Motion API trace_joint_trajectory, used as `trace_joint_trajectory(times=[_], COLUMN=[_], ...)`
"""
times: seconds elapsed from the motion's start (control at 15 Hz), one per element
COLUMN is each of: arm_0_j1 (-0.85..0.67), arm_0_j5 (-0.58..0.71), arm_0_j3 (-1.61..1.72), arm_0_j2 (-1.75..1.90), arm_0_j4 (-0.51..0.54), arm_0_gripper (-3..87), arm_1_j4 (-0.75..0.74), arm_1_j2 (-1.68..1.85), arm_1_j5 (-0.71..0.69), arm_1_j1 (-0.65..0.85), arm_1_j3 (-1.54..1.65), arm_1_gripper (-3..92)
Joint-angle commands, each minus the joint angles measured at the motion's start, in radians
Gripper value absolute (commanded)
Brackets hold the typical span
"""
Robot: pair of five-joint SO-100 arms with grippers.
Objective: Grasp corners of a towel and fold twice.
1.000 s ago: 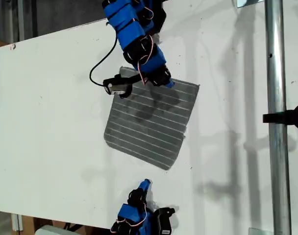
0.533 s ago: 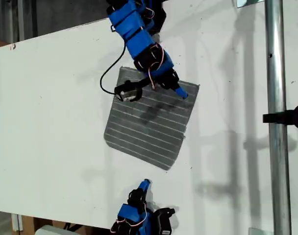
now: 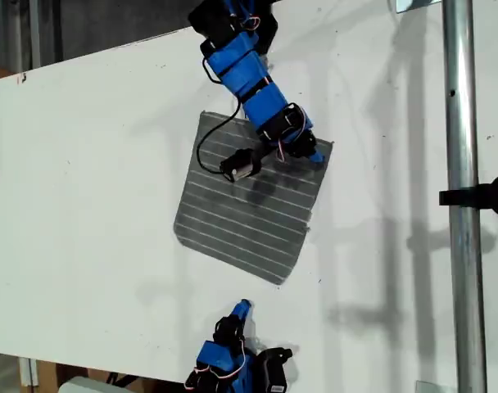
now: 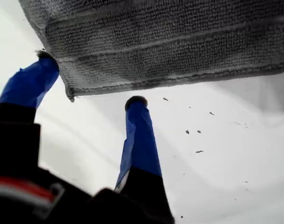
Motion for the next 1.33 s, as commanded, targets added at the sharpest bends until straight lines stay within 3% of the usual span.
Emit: trace_joint_trajectory(times=[0.0, 0.13, 0.2, 0.27, 0.53, 0.8, 1.07, 1.27], arm_0_j1=[-0.011, -0.017, -0.017, -0.017, -0.026, -0.064, -0.032, 0.044], arm_0_j5=[0.0, 0.006, 0.006, 0.006, -0.002, 0.084, 0.189, 0.347], arm_0_j3=[0.003, 0.003, 0.003, 0.003, -0.005, -0.219, -0.597, -0.887], arm_0_j2=[0.003, 0.003, 0.003, 0.003, 0.003, -0.043, -0.543, -1.048], arm_0_j4=[0.0, 0.0, 0.0, 0.0, -0.006, -0.135, -0.138, -0.115], arm_0_gripper=[-2.9, -2.9, -2.9, -2.9, -2.9, -2.9, -2.9, -2.9], arm_1_j4=[-0.064, -0.153, -0.176, -0.196, -0.193, -0.209, -0.242, -0.239], arm_1_j2=[-0.049, -0.164, -0.202, -0.209, -0.19, -0.19, -0.189, -0.17], arm_1_j5=[-0.003, -0.018, -0.021, -0.034, -0.046, -0.08, -0.153, -0.199], arm_1_j1=[0.018, 0.031, 0.032, 0.031, 0.032, 0.055, 0.107, 0.135], arm_1_j3=[-0.057, -0.064, -0.067, -0.066, -0.066, -0.064, -0.083, -0.101], arm_1_gripper=[30.2, 26.5, 17.8, 1.5, -0.2, -0.2, -0.2, -0.2])
